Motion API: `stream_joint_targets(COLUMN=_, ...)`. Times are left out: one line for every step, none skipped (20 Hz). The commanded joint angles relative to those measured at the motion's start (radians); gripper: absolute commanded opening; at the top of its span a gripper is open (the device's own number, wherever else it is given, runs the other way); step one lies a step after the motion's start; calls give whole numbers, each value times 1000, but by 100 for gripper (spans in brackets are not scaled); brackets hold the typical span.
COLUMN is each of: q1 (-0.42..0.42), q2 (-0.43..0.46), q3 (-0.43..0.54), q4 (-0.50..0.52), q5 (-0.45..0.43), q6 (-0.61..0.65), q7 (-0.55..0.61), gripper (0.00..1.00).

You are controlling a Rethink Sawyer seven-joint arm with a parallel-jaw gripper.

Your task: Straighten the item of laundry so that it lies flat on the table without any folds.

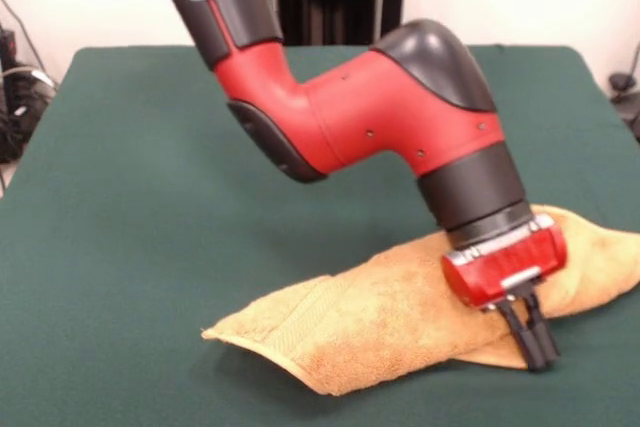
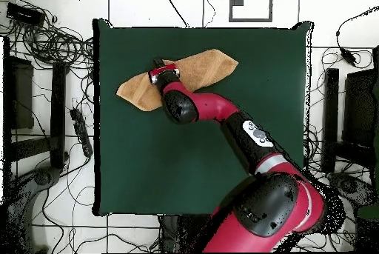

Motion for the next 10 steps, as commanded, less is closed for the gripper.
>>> stream_joint_targets(q1=97, q2=52, q3=-2, q4=-122, q5=-1, q6=8, q7=126, gripper=0)
stream_joint_targets(q1=97, q2=54, q3=-2, q4=-125, q5=-2, q6=9, q7=125, gripper=0)
stream_joint_targets(q1=95, q2=54, q3=-1, q4=-124, q5=-5, q6=6, q7=126, gripper=0)
stream_joint_targets(q1=92, q2=53, q3=0, q4=-124, q5=-9, q6=3, q7=127, gripper=0)
stream_joint_targets(q1=87, q2=44, q3=-1, q4=-114, q5=-8, q6=4, q7=129, gripper=0)
stream_joint_targets(q1=83, q2=38, q3=-4, q4=-104, q5=-8, q6=2, q7=133, gripper=0)
stream_joint_targets(q1=83, q2=36, q3=-5, q4=-103, q5=-7, q6=7, q7=132, gripper=0)
stream_joint_targets(q1=83, q2=34, q3=-6, q4=-102, q5=-5, q6=11, q7=132, gripper=0)
stream_joint_targets(q1=79, q2=30, q3=-10, q4=-93, q5=-5, q6=13, q7=134, gripper=0)
stream_joint_targets(q1=82, q2=23, q3=-20, q4=-89, q5=4, q6=25, q7=135, gripper=0)
